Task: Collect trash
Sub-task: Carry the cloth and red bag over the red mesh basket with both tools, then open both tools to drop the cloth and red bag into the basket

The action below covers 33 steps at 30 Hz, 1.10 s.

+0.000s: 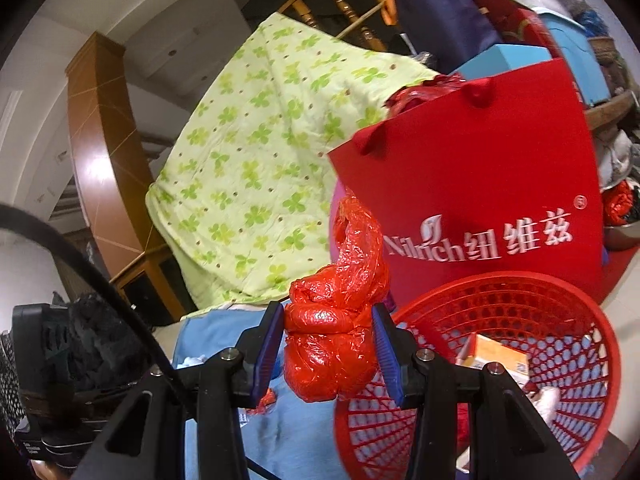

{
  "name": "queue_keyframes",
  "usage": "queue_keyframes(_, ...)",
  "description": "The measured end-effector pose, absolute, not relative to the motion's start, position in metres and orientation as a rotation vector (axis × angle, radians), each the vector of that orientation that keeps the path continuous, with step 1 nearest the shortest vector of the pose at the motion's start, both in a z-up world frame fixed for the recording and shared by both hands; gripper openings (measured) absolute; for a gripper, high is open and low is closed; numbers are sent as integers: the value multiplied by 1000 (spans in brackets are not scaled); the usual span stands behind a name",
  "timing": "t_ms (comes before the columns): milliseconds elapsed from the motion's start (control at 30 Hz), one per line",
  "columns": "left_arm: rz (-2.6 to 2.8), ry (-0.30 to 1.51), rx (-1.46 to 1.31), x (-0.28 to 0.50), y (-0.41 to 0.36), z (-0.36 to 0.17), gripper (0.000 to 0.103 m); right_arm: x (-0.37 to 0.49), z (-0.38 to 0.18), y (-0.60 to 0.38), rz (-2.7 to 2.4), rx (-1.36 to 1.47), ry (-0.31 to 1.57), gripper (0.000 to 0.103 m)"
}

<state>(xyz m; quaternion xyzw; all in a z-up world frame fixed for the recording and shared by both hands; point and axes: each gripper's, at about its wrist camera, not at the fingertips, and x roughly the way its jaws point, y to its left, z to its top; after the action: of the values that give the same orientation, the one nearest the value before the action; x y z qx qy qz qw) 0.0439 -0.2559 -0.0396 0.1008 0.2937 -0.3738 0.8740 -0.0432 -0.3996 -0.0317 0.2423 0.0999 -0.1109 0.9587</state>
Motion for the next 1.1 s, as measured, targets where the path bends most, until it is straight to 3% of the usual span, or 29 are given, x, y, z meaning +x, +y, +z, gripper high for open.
queue_keyframes(467, -894, 533, 228, 22, -315, -8, 37, -82, -45, -457, -330, 648, 159, 47)
queue_keyframes(933, -994, 602, 208, 19, -369, -23, 40, -102, -65, -497, -349, 831, 139, 49)
queue_keyframes(1067, -991, 620, 225, 22, -375, -32, 54, -103, -69, -502, -344, 867, 143, 53)
queue_keyframes(1100, -985, 621, 222, 23, -373, -34, 60, -102, -69, -502, -337, 877, 139, 59)
